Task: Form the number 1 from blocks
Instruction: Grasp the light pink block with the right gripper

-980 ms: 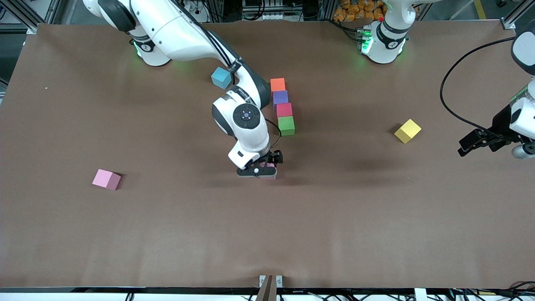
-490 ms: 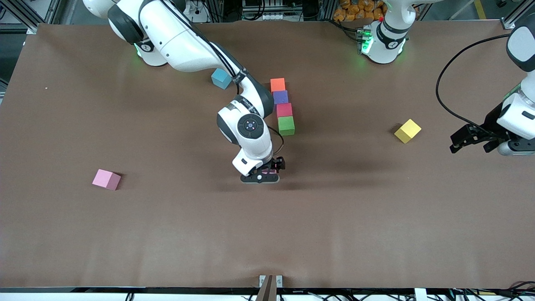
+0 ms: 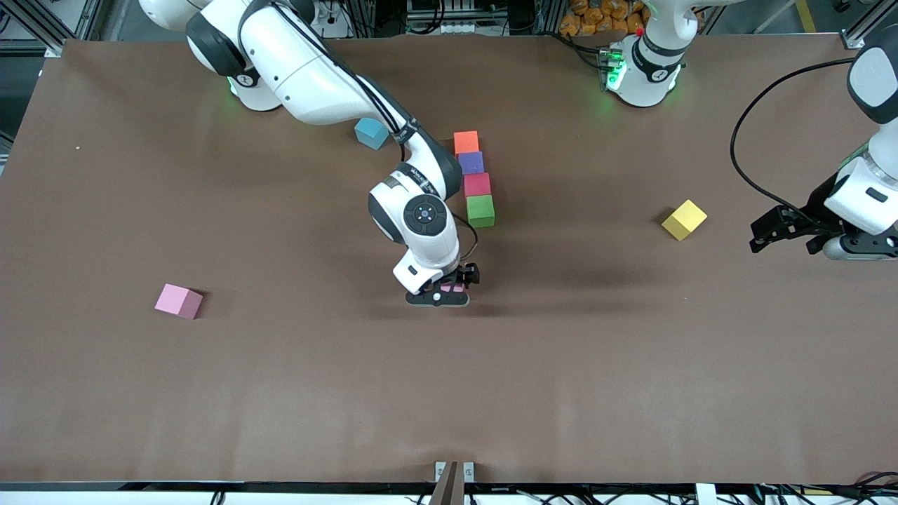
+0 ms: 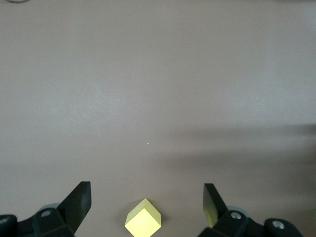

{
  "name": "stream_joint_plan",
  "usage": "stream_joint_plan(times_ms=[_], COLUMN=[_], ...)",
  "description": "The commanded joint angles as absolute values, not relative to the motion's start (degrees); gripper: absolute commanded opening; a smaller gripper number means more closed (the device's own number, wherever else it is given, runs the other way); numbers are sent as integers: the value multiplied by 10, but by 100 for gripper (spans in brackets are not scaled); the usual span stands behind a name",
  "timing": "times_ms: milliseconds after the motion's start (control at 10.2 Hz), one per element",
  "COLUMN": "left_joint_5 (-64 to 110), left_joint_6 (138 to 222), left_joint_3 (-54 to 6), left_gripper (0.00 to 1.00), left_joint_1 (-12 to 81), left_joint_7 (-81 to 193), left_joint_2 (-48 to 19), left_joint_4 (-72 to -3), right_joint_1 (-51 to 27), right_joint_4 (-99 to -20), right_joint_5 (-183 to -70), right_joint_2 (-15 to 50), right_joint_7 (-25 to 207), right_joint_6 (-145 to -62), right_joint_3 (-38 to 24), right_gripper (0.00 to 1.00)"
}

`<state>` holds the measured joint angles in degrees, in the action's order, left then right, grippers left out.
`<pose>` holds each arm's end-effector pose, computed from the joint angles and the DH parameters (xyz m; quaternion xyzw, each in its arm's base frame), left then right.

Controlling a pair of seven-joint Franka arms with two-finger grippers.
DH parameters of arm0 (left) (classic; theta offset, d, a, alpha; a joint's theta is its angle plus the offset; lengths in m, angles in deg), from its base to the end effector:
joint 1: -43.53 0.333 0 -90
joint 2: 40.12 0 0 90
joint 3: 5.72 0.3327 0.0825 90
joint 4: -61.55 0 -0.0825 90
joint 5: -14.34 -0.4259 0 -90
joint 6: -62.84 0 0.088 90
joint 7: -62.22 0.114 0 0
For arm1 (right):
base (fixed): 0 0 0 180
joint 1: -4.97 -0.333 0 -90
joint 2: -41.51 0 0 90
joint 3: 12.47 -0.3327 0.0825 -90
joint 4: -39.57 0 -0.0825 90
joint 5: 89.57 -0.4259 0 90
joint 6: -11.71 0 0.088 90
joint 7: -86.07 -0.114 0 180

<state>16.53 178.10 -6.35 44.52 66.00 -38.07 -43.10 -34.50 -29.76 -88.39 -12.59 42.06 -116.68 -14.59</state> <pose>0.6300 0.0015 0.5196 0.9968 -0.0229 0.0752 0.0153 0.6164 0.5352 0.1898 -0.9988 0.0234 -0.0277 0.0342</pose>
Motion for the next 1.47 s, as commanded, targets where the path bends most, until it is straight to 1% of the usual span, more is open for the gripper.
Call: stream_joint_plan(times_ms=[0,98,196,294,392,588,980,1372], left_joint_5=[169,169,170,171,172,172,178,177], left_joint_6=[1759,1741,1718,1700,1687,1664,1636,1616], left_joint_3=[-63,-63,-63,-63,-60,-59,-59,-63], left_gripper=[100,100,100,100,100,100,100,100], left_joint_1=[442,441,441,436,430,428,430,435], left_joint_7=[686,686,687,684,681,681,680,681], left_joint_2=[-377,-379,-386,-398,-407,-425,-446,-445], left_joint_4=[-421,-420,-419,-419,-420,-419,-415,-403], right_joint_1=[-348,-348,-348,-348,-348,-352,-411,-435], right_joint_4=[-277,-278,-278,-278,-277,-273,-275,-320], right_joint_5=[-884,-883,-884,-884,-884,-882,-878,-868], right_joint_2=[-146,-148,-152,-153,-153,-152,-124,-102], right_joint_7=[411,411,409,410,411,417,423,455], right_joint_6=[-1166,-1166,-1171,-1183,-1185,-1186,-1180,-1179], right_joint_3=[-149,-149,-149,-149,-149,-151,-149,-149], right_gripper=[100,100,95,28,0,0,0,0])
